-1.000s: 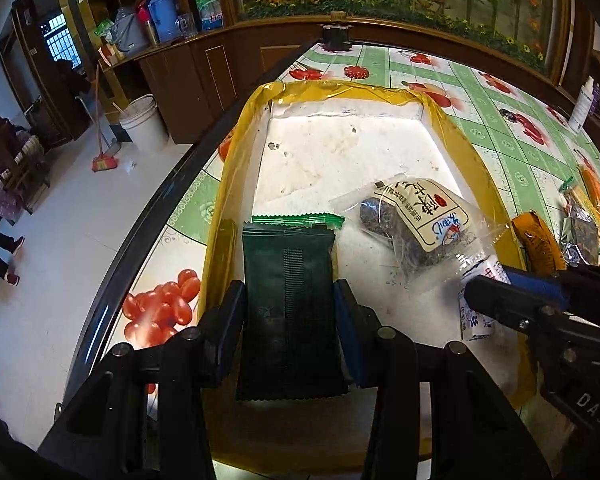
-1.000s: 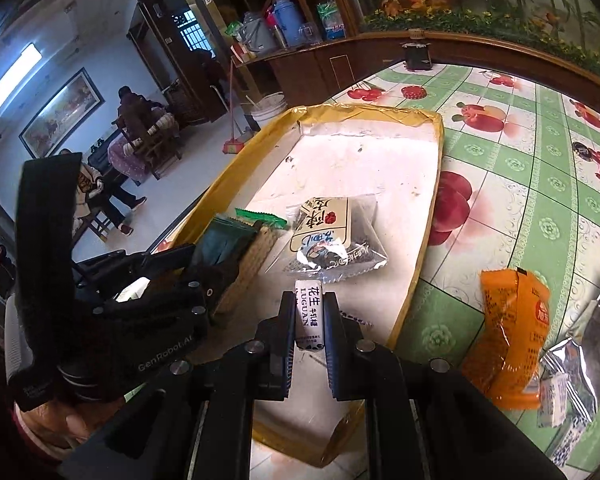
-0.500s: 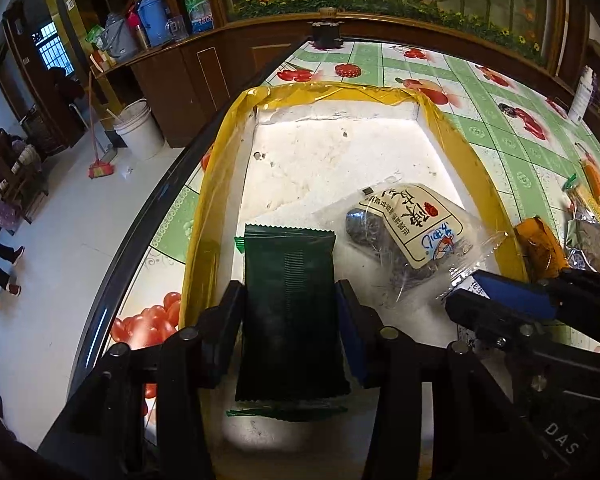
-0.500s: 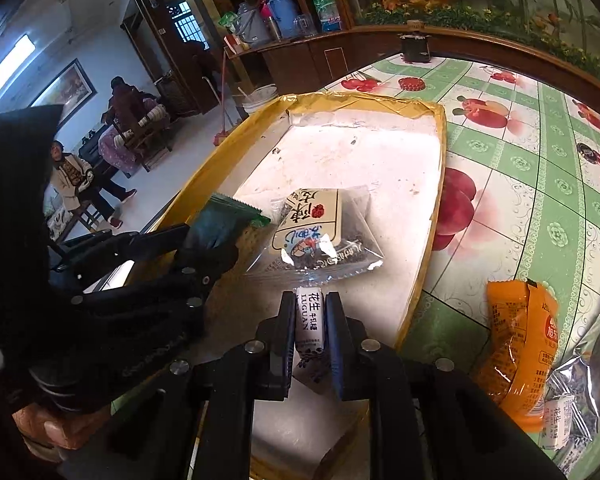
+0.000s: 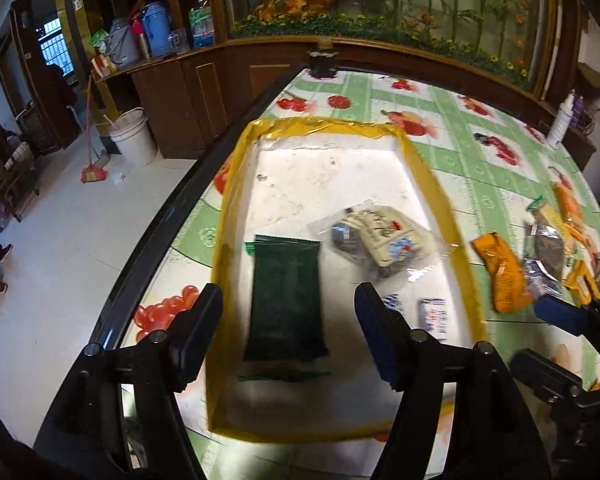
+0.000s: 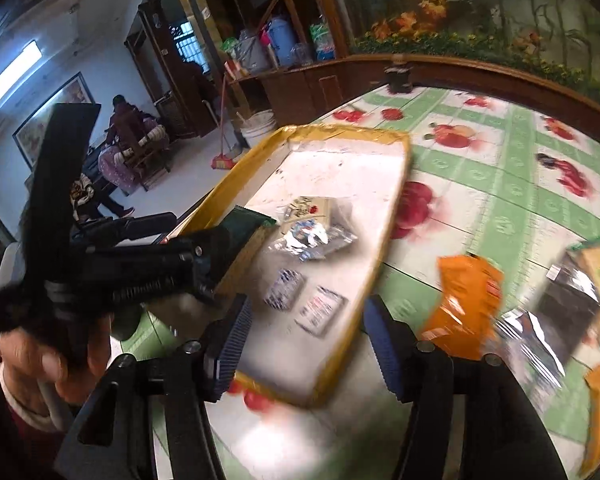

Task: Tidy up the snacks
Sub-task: 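Open left tool over the tray while right tool releases the white stick pack, then grasp the orange bag with left tool while right tool grasps the blue-white patterned pack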

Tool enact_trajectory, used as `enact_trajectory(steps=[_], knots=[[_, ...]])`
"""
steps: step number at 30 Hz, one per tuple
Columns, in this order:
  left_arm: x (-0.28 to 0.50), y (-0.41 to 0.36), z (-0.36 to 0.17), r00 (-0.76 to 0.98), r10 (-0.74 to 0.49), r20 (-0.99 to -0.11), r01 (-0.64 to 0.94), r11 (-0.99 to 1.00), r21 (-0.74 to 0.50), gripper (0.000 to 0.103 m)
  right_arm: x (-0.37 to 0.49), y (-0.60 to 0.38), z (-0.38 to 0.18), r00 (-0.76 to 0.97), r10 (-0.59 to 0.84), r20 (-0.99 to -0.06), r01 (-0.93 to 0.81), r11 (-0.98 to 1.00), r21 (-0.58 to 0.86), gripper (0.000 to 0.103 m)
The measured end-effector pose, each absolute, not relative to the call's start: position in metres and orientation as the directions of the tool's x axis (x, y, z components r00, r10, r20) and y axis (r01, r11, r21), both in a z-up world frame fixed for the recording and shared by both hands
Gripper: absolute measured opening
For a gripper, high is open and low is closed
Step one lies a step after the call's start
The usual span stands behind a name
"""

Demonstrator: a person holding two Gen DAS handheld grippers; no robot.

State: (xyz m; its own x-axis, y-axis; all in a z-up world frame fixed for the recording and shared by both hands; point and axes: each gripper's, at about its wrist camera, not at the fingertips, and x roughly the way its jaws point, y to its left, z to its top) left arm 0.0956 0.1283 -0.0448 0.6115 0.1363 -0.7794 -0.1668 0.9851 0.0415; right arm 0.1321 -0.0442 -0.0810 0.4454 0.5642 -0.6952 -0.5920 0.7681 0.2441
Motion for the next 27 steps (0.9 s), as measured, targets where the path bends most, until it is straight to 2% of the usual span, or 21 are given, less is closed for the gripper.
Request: enact_trajectory(steps=[3,7,11,15,17,20,22,26,27], knots=[[0.090,0.107,-0.040,0.626,0.077,-0.776,-0.116,0.993,0.005,0.069,0.112,-0.091,-0.079,0.501,0.527,-0.686,-0.529,0.814,0.238,0.069],[0.086,0.067,-0.036,0.630,-0.004,-0.776,-0.018,1.000,-0.020,0.069,0.093,-0.157,-0.087,0.560,0.427,-0.710,-0.394,0.891,0.225,0.069],[0.089,0.022,-0.042,0.609,-0.057,-0.791,0.059,0.998,-0.027,0.075,0.075,-0.212,-0.096,0.593,0.352,-0.724,-0.273,0.934,0.230,0.069],[0.109,-0.011,-0.049,0.588,-0.044,-0.808,0.041,0.999,-0.025,0.075,0.077,-0.231,-0.096,0.608,0.345,-0.715,-0.219,0.939,0.267,0.071],[0.122,-0.026,-0.054,0.580,0.011,-0.815,0.022,0.999,0.029,0.075,0.089,-0.225,-0.096,0.604,0.354,-0.715,-0.229,0.935,0.270,0.070],[0.144,-0.036,-0.066,0.549,0.062,-0.834,-0.009,0.998,0.069,0.075,0.109,-0.199,-0.099,0.587,0.373,-0.718,-0.278,0.926,0.254,0.066],[0.155,-0.038,-0.072,0.527,0.065,-0.848,-0.007,0.997,0.072,0.075,0.124,-0.179,-0.106,0.571,0.344,-0.746,-0.299,0.933,0.201,0.059],[0.169,-0.043,-0.078,0.527,0.112,-0.842,0.003,0.991,0.133,0.075,0.148,-0.156,-0.118,0.565,0.277,-0.777,-0.312,0.944,0.109,0.054],[0.172,-0.044,-0.081,0.523,0.122,-0.844,0.002,0.990,0.144,0.075,0.153,-0.154,-0.120,0.561,0.270,-0.782,-0.314,0.944,0.100,0.051]])
